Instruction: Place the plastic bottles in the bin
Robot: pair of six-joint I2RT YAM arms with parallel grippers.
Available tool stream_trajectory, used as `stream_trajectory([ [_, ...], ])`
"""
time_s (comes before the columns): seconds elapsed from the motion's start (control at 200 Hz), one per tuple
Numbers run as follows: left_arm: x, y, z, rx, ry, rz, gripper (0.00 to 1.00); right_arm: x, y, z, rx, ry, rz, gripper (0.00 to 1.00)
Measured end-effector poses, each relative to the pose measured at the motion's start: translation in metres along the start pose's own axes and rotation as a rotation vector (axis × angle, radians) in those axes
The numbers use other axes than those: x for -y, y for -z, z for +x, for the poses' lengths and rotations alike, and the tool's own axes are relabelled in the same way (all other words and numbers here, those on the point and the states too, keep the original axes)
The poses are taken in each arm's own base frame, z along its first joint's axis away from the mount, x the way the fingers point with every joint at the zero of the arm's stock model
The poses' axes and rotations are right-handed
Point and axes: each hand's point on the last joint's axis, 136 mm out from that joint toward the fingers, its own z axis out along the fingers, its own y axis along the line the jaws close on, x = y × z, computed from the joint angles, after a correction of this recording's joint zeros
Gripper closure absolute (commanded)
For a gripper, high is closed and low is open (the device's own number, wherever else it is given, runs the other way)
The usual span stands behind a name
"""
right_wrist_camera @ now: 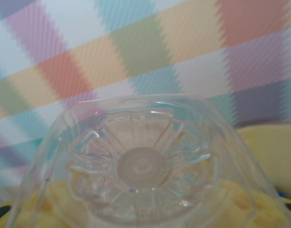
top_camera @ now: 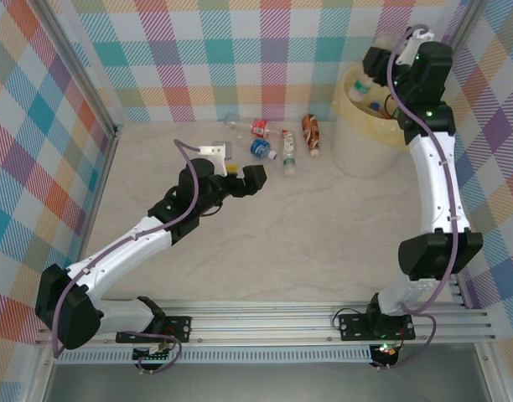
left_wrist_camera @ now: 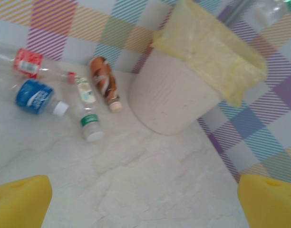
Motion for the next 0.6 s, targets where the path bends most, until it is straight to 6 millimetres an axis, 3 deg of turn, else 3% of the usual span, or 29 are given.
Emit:
stream_trajectory([
  [0.155,-0.026,-0.001,0.015,-0.014,0.016,-0.101,0.00,0.061,-0.032,0.003,-0.009,0.116,0.249,0.61],
  [0.33,-0.045,0.000,0.015,0.003,0.044,-0.185,0.00,0.116,-0.058,0.040,-0.138,0.274,0.480,0.57],
  [0.485,-0.059,0.001,0.018,0.003,0.065,-0.228,0.00,0.148,-0.064,0.069,-0.250,0.403,0.616,0.37],
  [0.605,-0.062,0.000,0.019,0.001,0.071,-0.241,0.00,0.158,-0.065,0.074,-0.286,0.440,0.665,0.24],
])
